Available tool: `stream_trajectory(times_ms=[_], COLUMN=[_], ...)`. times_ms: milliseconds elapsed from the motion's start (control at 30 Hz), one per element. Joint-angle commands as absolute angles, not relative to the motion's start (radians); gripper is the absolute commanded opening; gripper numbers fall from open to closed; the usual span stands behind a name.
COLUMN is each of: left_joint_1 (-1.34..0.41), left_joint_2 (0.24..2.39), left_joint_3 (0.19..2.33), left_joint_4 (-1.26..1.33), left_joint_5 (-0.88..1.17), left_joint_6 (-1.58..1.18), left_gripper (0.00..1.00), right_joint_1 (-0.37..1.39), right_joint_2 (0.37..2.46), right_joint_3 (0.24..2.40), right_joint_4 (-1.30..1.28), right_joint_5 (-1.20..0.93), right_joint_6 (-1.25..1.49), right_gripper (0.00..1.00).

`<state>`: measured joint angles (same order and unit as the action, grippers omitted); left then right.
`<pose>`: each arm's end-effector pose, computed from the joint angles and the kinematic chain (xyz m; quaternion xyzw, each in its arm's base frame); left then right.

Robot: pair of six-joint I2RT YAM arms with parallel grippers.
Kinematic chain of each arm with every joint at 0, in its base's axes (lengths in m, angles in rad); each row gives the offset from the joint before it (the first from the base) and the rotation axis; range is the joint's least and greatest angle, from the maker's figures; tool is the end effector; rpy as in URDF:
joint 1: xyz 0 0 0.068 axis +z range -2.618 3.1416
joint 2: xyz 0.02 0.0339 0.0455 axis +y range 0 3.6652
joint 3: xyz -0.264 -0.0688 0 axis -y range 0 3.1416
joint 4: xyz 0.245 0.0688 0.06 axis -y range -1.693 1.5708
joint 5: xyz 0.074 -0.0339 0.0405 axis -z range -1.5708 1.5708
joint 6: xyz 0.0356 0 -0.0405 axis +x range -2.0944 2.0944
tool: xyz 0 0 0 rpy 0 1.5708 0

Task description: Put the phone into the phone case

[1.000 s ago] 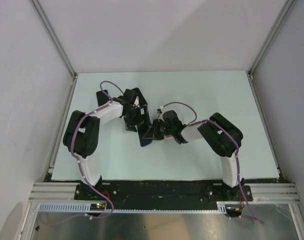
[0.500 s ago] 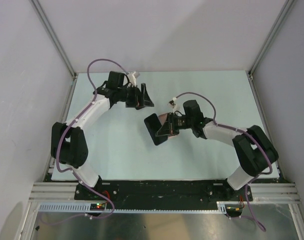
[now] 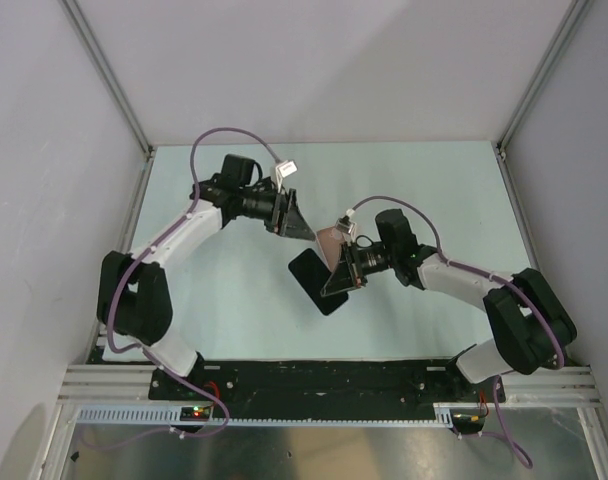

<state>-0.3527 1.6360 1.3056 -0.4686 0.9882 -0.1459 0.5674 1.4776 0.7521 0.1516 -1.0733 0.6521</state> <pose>0.3216 -0.1501 0.2871 0.2617 0.7929 -0.5075 0.2127 0.2319 0.1849 0.2093 -0.2122 0.7645 0.6034 0.0797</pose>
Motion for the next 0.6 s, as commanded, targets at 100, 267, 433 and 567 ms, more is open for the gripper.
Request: stream_trajectory(times_ms=[100, 267, 433, 567], left_joint_1=[-0.406, -0.424, -0.459, -0.483], left_joint_2=[1.496, 1.434, 1.393, 1.373], left_joint_3=[1.214, 1.156, 1.111, 1.088], left_joint_4=[-0.452, -0.449, -0.442, -0.436], left_joint_5=[1.183, 1.186, 1.180, 1.161], left_joint_6=[-0.107, -0.119, -0.142, -0.162], left_gripper=[0.71, 0.66, 0.56, 0.52], right_joint_1=[0.564, 0.553, 0.539, 0.537], right_joint_2=[1.438, 1.416, 1.410, 1.415], right_joint_3=[0.759, 0.760, 0.761, 0.775], right_joint_4=[0.334, 0.374, 0.420, 0.458], right_joint_5=[-1.222, -1.242, -1.278, -1.301], right_joint_6=[0.671, 0.671, 0.665, 0.658], right_gripper=[0.00, 0.00, 0.00, 0.00])
